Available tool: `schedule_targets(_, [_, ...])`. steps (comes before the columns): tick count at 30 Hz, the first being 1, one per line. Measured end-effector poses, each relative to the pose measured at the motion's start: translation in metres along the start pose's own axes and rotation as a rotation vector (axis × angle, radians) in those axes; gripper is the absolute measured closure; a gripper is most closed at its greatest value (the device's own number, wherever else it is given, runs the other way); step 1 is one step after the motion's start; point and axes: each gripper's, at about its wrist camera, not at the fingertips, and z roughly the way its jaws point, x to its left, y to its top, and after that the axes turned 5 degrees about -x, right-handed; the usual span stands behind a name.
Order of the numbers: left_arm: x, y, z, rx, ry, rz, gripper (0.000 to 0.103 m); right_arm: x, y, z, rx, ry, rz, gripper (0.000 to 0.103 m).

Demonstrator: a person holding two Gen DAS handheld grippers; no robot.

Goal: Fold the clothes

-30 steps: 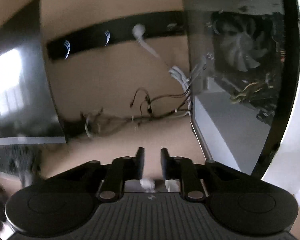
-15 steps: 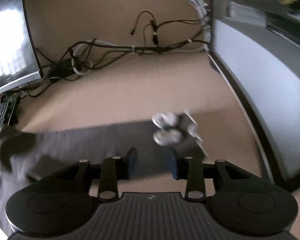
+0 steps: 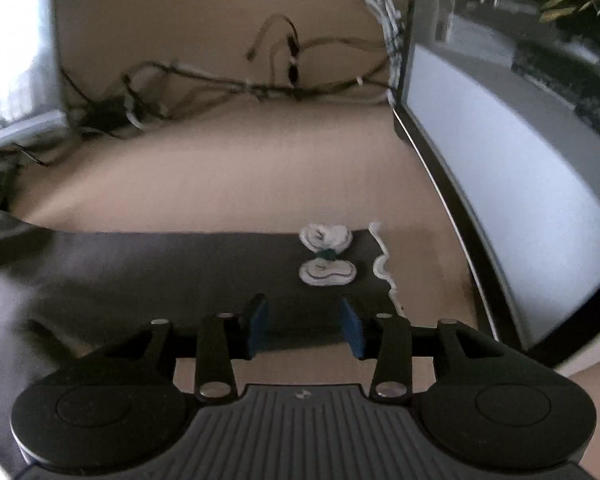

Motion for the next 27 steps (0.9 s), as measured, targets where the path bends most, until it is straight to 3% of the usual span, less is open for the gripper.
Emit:
schedule_targets(3, [-0.008, -0.003, -0.006, -0.028, -0.071, 0.037, 0.009, -0.003, -0.007, -0.042, -0.008, 0.066, -0.003, 0.042])
schedule_targets(7, [-0.008, -0.011, 0.005, -0.014, -0.065, 0.048, 0.009, 0.001, -0.04, -0.08, 0.109, 0.177, 0.052, 0.039])
schedule_targets(11, [0.005, -0.007, 0.023, 0.044, -0.006, -0.002, 0.009, 0.012, -0.076, -0.074, 0.201, 0.112, 0.098, 0.039])
schedule_targets(20, [0.015, -0.001, 0.019, 0.031, -0.019, -0.035, 0.009, 0.024, -0.055, -0.025, 0.11, 0.04, -0.027, 0.034])
schedule_targets(24, [0.019, -0.009, -0.015, -0.03, -0.04, -0.015, 0.009, 0.012, -0.034, -0.021, 0.122, 0.068, 0.003, 0.034])
schedule_targets(27, [0.019, -0.013, -0.039, -0.079, -0.069, -0.018, 0.009, 0.004, -0.016, -0.029, 0.059, 0.12, 0.053, 0.034])
